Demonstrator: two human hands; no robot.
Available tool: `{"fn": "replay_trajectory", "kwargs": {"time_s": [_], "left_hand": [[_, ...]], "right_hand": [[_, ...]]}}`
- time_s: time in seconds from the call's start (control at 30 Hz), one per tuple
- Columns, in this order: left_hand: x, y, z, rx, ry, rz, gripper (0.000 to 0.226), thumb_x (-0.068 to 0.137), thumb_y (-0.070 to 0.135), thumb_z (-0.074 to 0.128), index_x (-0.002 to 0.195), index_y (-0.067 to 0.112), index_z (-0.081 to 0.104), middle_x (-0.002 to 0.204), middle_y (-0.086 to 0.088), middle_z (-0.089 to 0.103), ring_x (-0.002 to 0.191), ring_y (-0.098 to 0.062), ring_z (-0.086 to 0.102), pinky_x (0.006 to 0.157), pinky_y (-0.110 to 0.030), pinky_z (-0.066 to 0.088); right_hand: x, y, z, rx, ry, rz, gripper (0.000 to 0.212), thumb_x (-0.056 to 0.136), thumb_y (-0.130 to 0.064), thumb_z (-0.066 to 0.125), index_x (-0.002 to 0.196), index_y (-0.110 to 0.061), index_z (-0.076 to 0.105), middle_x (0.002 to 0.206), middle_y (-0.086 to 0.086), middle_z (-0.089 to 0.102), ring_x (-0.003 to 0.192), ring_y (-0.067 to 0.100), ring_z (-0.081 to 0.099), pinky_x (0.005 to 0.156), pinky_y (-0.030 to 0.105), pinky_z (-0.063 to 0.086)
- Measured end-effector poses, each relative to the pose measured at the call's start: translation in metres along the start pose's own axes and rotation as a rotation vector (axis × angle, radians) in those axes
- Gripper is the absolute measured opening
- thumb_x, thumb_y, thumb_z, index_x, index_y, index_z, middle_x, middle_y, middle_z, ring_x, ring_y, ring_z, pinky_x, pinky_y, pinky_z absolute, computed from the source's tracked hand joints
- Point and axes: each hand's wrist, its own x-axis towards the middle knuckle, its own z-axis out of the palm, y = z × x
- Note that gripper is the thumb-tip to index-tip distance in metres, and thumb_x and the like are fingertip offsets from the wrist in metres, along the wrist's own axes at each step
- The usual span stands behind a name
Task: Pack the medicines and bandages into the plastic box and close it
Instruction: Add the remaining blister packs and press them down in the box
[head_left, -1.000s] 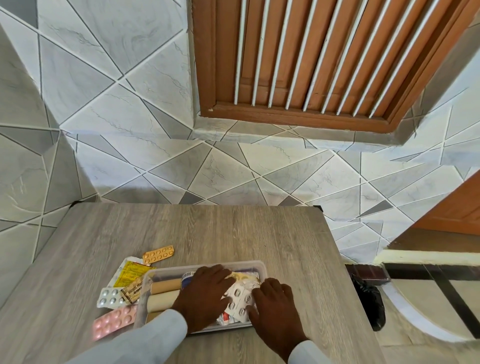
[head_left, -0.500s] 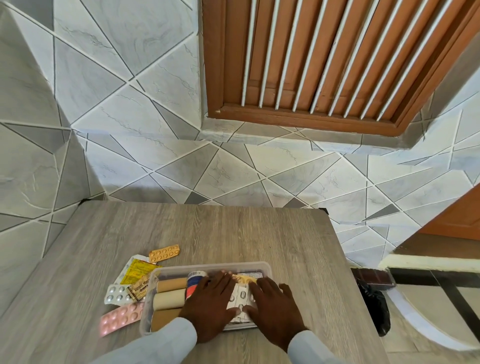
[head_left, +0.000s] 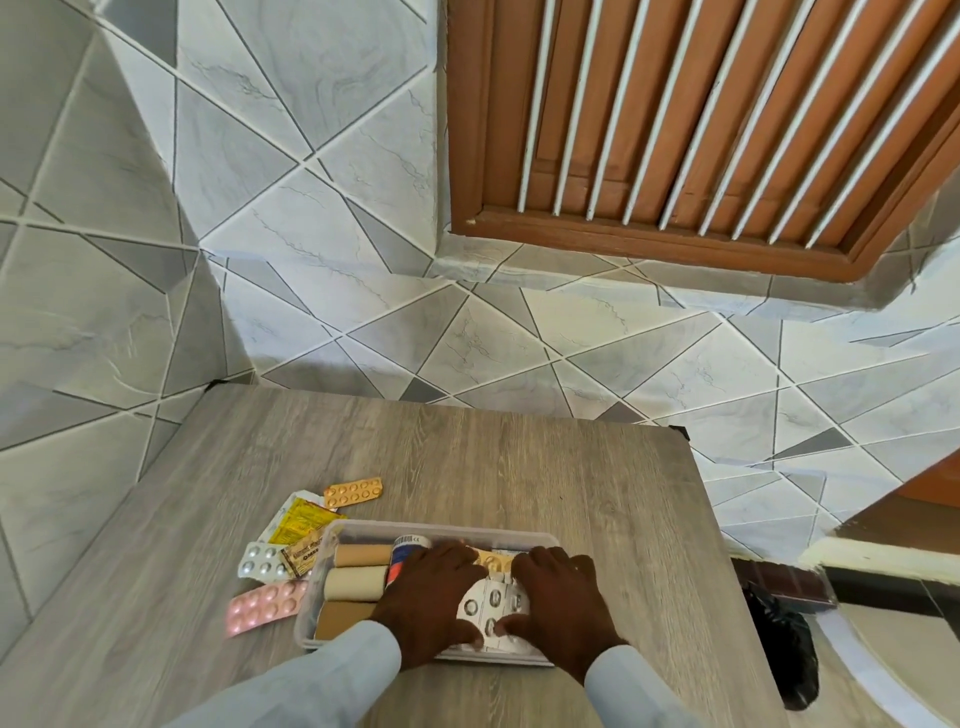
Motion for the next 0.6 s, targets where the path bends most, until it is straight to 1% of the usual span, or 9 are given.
{"fn": "replay_trajectory", "kwargs": {"time_s": [0.1, 0.23, 0.27, 0.3, 0.37, 0.4, 0.47, 0.53, 0.6], "left_hand": [[-0.001, 0.0, -0.003, 0.046, 0.077, 0.039, 0.063, 0.074, 0.061, 0.057, 0.131, 0.035, 0.048, 0.146, 0.009, 0.038, 0.141, -0.017, 0.023, 0.115, -0.04, 0.014], [-0.008, -0.004, 0.001, 0.021, 0.122, 0.029, 0.065, 0.077, 0.067, 0.04, 0.132, 0.035, 0.048, 0.15, 0.009, 0.036, 0.144, -0.016, 0.016, 0.117, -0.041, 0.004], [-0.012, -0.005, 0.0, 0.015, 0.157, 0.033, 0.065, 0.076, 0.067, 0.036, 0.13, 0.034, 0.051, 0.147, 0.009, 0.04, 0.143, -0.016, 0.022, 0.117, -0.04, 0.008], [-0.013, -0.007, -0.001, 0.037, 0.238, 0.055, 0.062, 0.076, 0.066, 0.036, 0.124, 0.033, 0.057, 0.139, 0.008, 0.05, 0.138, -0.016, 0.033, 0.115, -0.038, 0.016], [-0.015, -0.016, -0.001, 0.039, 0.364, 0.064, 0.045, 0.079, 0.059, 0.043, 0.107, 0.032, 0.065, 0.115, 0.009, 0.065, 0.118, -0.016, 0.052, 0.1, -0.034, 0.033], [-0.016, -0.023, -0.002, -0.008, 0.404, 0.042, 0.037, 0.081, 0.054, 0.045, 0.103, 0.032, 0.065, 0.109, 0.009, 0.065, 0.112, -0.016, 0.054, 0.094, -0.034, 0.037], [-0.021, -0.047, -0.007, -0.112, 0.529, -0.055, 0.032, 0.083, 0.047, 0.046, 0.103, 0.03, 0.064, 0.106, 0.005, 0.064, 0.108, -0.015, 0.051, 0.091, -0.032, 0.034], [-0.03, -0.083, -0.013, -0.224, 0.678, -0.188, 0.033, 0.082, 0.044, 0.047, 0.104, 0.027, 0.064, 0.105, 0.0, 0.066, 0.106, -0.015, 0.048, 0.093, -0.032, 0.032], [-0.042, -0.126, -0.023, -0.311, 0.713, -0.362, 0.04, 0.08, 0.046, 0.045, 0.108, 0.024, 0.064, 0.108, -0.003, 0.065, 0.107, -0.022, 0.052, 0.096, -0.037, 0.036]], "right_hand": [[0.001, 0.003, -0.005, 0.036, 0.005, -0.04, 0.065, 0.077, -0.064, 0.056, 0.13, -0.031, 0.043, 0.135, -0.005, 0.05, 0.128, 0.021, 0.04, 0.108, 0.045, 0.024], [0.003, 0.004, -0.007, -0.02, -0.042, -0.076, 0.068, 0.075, -0.068, 0.055, 0.131, -0.031, 0.044, 0.135, -0.003, 0.046, 0.128, 0.023, 0.037, 0.108, 0.045, 0.025], [0.004, 0.004, -0.007, -0.026, -0.043, -0.078, 0.068, 0.074, -0.07, 0.053, 0.13, -0.031, 0.046, 0.134, -0.003, 0.047, 0.126, 0.023, 0.038, 0.107, 0.045, 0.026], [0.005, 0.003, -0.009, -0.027, -0.024, -0.078, 0.068, 0.074, -0.072, 0.05, 0.128, -0.032, 0.048, 0.132, -0.003, 0.048, 0.124, 0.023, 0.04, 0.105, 0.045, 0.028], [0.01, 0.001, -0.014, -0.029, 0.062, -0.079, 0.064, 0.075, -0.073, 0.039, 0.122, -0.033, 0.053, 0.123, -0.004, 0.055, 0.116, 0.022, 0.046, 0.098, 0.043, 0.033], [0.014, -0.001, -0.016, -0.025, 0.116, -0.081, 0.062, 0.076, -0.072, 0.035, 0.118, -0.033, 0.056, 0.118, -0.004, 0.058, 0.111, 0.022, 0.05, 0.094, 0.043, 0.036], [0.025, -0.011, -0.02, 0.013, 0.202, -0.085, 0.054, 0.081, -0.068, 0.036, 0.113, -0.032, 0.06, 0.11, -0.005, 0.062, 0.104, 0.022, 0.056, 0.088, 0.041, 0.039], [0.04, -0.03, -0.027, 0.064, 0.204, -0.089, 0.046, 0.085, -0.059, 0.043, 0.116, -0.029, 0.059, 0.112, -0.005, 0.061, 0.106, 0.021, 0.055, 0.09, 0.039, 0.039], [0.059, -0.056, -0.034, 0.099, 0.179, -0.094, 0.041, 0.088, -0.052, 0.047, 0.121, -0.029, 0.055, 0.118, -0.004, 0.059, 0.112, 0.021, 0.052, 0.094, 0.038, 0.037]]}}
